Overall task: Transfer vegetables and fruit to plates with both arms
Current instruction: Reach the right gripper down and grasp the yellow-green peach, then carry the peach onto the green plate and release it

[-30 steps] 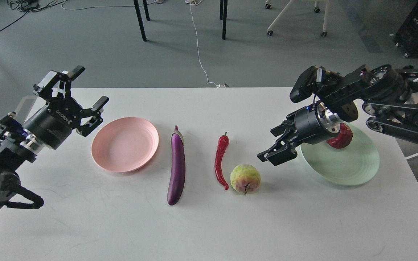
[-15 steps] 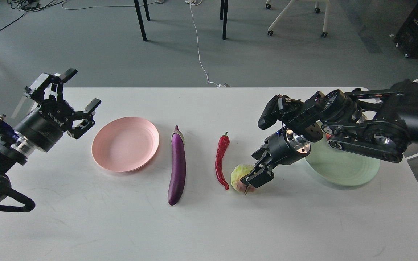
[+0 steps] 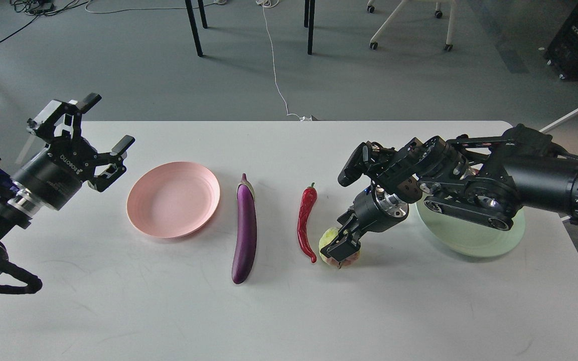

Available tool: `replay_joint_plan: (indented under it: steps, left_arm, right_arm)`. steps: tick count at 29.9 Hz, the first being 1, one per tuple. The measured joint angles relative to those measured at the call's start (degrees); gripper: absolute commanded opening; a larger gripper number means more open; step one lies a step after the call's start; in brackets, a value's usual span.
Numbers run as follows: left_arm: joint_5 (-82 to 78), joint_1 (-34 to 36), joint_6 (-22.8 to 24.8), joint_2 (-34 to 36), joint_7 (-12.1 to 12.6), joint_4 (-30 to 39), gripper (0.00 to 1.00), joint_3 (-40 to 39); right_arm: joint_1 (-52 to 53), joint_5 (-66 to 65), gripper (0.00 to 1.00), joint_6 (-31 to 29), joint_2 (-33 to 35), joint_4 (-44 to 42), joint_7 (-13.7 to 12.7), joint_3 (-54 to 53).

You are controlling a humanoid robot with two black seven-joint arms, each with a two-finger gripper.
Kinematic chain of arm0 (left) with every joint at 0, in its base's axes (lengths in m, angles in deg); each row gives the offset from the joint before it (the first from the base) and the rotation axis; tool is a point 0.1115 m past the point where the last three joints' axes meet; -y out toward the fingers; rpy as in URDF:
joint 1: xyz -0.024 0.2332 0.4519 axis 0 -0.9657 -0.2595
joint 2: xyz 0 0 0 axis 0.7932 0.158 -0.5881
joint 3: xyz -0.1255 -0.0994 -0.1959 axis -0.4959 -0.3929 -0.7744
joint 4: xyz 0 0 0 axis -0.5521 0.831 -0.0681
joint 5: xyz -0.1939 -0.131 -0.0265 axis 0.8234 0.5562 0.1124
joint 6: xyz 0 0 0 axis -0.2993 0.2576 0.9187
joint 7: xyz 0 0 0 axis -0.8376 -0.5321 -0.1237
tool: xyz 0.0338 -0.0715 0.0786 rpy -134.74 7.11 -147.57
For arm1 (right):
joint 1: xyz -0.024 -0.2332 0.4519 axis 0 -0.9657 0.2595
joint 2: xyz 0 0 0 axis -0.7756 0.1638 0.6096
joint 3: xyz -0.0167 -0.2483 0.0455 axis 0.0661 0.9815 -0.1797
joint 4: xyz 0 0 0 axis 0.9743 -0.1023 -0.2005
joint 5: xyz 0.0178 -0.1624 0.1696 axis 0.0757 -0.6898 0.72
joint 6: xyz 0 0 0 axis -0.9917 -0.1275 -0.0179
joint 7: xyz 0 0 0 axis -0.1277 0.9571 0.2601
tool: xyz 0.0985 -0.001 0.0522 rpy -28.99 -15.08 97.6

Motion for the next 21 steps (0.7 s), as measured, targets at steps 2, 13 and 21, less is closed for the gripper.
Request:
replay_joint_plan:
  steps: [2, 13, 21]
  left_arm:
    - [0.0, -0.1, 0.0, 0.0, 0.0, 0.0, 0.99, 0.0]
    - [0.0, -0.4, 0.0, 0.2, 0.0, 0.1, 0.99, -0.5]
    - [0.0, -0.6, 0.0, 0.5, 0.0, 0.1, 0.99, -0.7]
  right_arm:
    - [-0.1, 0.0, 0.45, 0.0, -0.2, -0.1, 0.0, 0.0]
    - [1.5, 0.1, 0.36, 0.0, 5.8, 2.5, 0.0, -1.8]
    - [4.4, -0.3, 0.4, 0.0, 25.7, 16.1, 0.0, -6.2]
